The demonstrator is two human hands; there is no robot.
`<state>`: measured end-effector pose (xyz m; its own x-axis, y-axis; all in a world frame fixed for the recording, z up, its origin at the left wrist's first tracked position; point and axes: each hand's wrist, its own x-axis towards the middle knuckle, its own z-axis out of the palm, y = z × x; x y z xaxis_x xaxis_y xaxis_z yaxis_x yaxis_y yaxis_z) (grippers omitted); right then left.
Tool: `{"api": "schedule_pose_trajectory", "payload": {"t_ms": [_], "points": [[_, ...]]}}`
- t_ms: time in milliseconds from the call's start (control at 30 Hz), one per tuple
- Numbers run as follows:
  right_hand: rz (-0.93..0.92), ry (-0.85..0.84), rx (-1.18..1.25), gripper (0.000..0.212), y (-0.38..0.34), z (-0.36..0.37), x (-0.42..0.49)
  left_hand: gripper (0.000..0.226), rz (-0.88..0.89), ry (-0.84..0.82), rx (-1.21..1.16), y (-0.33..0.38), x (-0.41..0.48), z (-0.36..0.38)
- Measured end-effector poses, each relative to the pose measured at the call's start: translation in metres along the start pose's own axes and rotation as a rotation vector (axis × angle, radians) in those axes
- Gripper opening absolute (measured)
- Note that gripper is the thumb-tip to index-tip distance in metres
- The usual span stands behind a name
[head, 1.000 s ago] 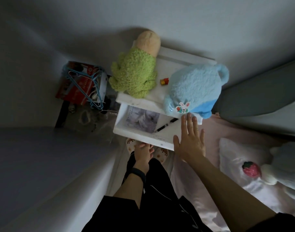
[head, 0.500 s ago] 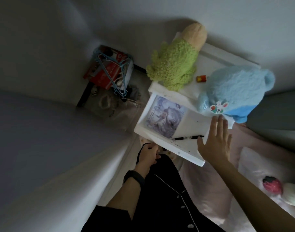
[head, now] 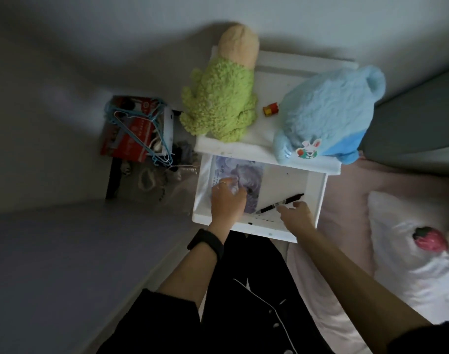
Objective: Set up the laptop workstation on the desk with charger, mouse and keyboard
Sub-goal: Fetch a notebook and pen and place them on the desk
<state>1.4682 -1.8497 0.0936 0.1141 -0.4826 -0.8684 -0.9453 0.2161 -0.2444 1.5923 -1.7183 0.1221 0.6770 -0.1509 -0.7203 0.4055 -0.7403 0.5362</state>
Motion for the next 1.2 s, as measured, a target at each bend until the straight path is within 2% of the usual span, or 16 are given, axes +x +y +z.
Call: {"api": "schedule_pose_trajectory", "payload": {"t_ms": [67,133,267,467,633,700,767,833,900,967,1067,1167,1200], "points": [[0.043,0.019,-0.016,0.071,-0.004,0.007,0.01,0.064,-0.1,0.004,0.089,0.001,0.018,0.002],[0.073,0.043,-0.053,0.063,-0.008,0.009,0.017,0.084,-0.164,-0.019,0.194,0.004,0.032,0.006],[0.125,0.083,-0.017,0.061,-0.013,0.012,0.027,0.087,-0.194,0.001,0.343,0.006,0.049,0.012],[0.111,0.173,-0.043,0.046,-0.02,0.018,0.038,0.088,-0.231,0.083,0.536,0.011,0.063,0.026],[0.079,0.183,-0.193,0.034,-0.025,0.015,0.034,0.107,-0.247,-0.013,0.559,0.001,0.078,0.024],[0.063,0.202,-0.184,0.031,-0.027,0.015,0.032,0.11,-0.252,-0.091,0.525,-0.004,0.087,0.017],[0.059,0.219,-0.093,0.032,-0.027,0.011,0.028,0.106,-0.236,-0.16,0.433,-0.006,0.087,0.008],[0.062,0.213,0.125,0.033,-0.024,0.002,0.021,0.092,-0.21,-0.19,0.297,-0.002,0.084,-0.002],[0.084,0.143,0.425,0.027,-0.02,-0.009,0.007,0.09,-0.205,-0.214,0.18,0.007,0.077,-0.015],[0.133,0.036,0.614,0.018,-0.016,-0.021,-0.012,0.095,-0.228,-0.224,0.072,0.016,0.068,-0.029],[0.116,-0.11,0.577,0.013,-0.008,-0.032,-0.046,0.078,-0.218,-0.179,0.042,0.02,0.041,-0.054],[0.019,-0.184,0.455,0.013,0.004,-0.033,-0.07,0.04,-0.17,-0.144,-0.023,0.012,0.002,-0.075],[-0.028,-0.204,0.407,0.015,0.007,-0.032,-0.074,0.033,-0.144,-0.136,-0.055,0.006,-0.012,-0.08]]}}
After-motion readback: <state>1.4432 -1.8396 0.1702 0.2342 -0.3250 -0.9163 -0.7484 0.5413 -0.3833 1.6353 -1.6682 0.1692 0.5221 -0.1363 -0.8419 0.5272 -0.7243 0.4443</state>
